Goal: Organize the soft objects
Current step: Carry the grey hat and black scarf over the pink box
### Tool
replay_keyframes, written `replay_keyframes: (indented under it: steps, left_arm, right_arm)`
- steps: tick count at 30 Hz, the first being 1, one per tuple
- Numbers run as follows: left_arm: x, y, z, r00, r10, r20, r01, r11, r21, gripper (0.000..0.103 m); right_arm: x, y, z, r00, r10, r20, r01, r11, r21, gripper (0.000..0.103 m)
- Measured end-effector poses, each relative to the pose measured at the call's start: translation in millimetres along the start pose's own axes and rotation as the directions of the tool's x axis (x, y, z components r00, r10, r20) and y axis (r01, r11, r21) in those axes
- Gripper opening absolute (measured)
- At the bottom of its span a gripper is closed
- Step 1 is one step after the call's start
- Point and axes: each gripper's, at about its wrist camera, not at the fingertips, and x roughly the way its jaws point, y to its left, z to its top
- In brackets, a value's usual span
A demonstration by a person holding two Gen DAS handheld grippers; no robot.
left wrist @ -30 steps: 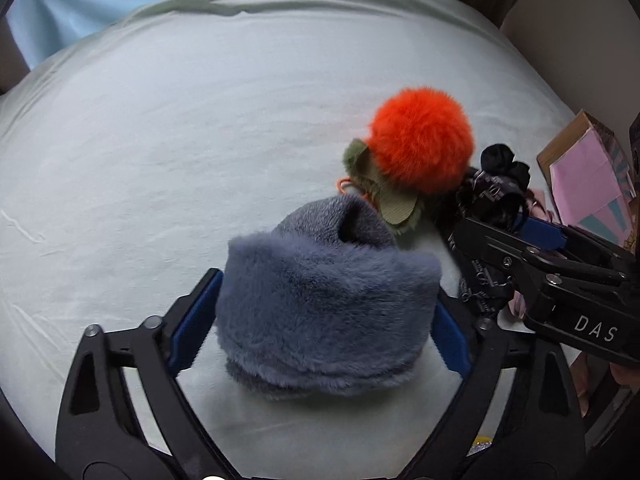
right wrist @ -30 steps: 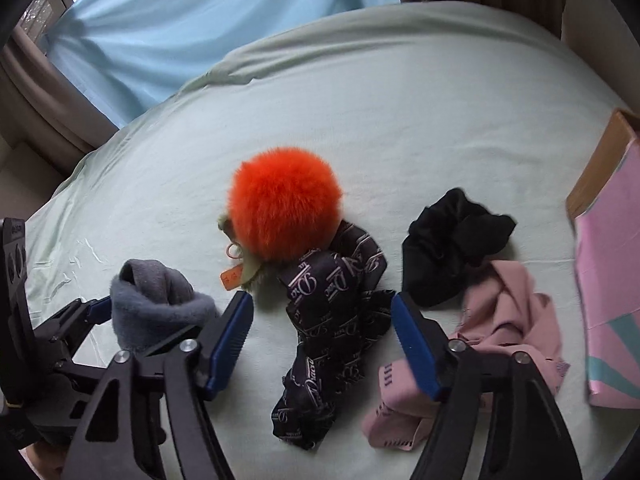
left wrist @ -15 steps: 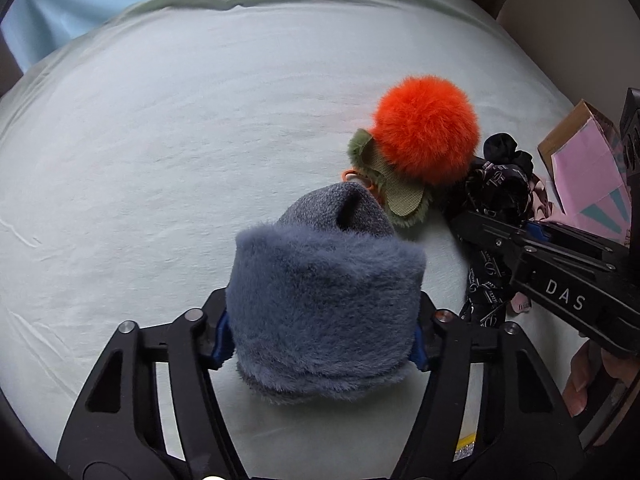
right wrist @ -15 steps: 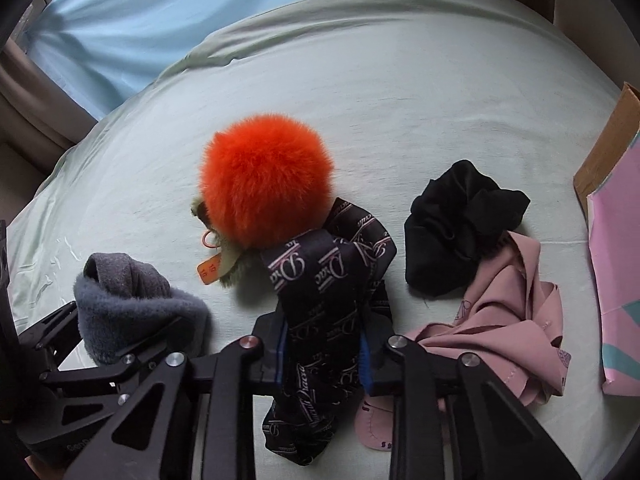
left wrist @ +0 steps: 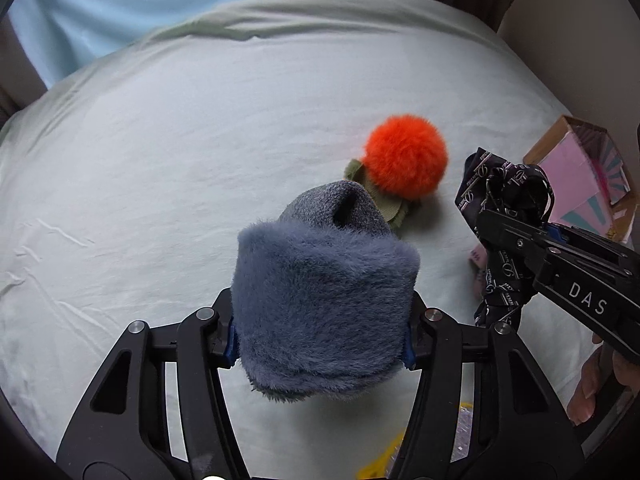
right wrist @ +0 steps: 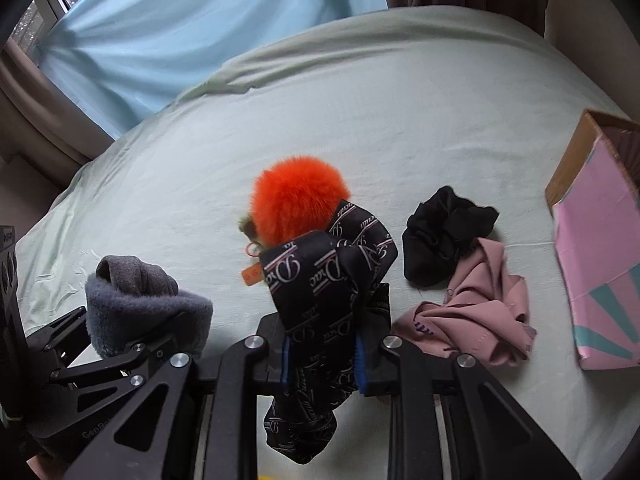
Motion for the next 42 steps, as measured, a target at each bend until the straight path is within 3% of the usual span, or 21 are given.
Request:
replay_keyframes:
  steps: [13,18,25,32,42]
  left_arm:
    - [-125,-43,29,0.997,0.008,0.078,-0.004,0.999,-0.041,0.053]
    - [-168,-82,44,0.994,0.014,0.107,-0.008,0.998,-0.057,0.053]
    - [-204,-153,65,0.99,0.033,0.136,-0.018,0.994,-0.11,0.053]
    - [-188,-244,94,0.992,-0.013,0.125,0.03,0.991,-0.133,0.053]
    - [-119,-362,127,0.995,-0.089,0.033,0.092,0.989,-0.114,0.053]
  right_arm:
    - [-127,6,29,0.997,0.054,0.058,-0.053,0.999,-0.01,0.021]
    - [-174,-7,48,0.992,0.088,0.089,-0.087,0.996,-0.013,0.021]
    - [-234,-56,76,0.985,0.127,0.116,-0.119,0.99,-0.072,0.021]
    - [-268,-136,105,0.986,0.109,0.129,-0.097,0.99,-0.1,0.021]
    - [-259,-256,126,0.998,0.028,0.062,-0.023,0.997,-0.071,0.021]
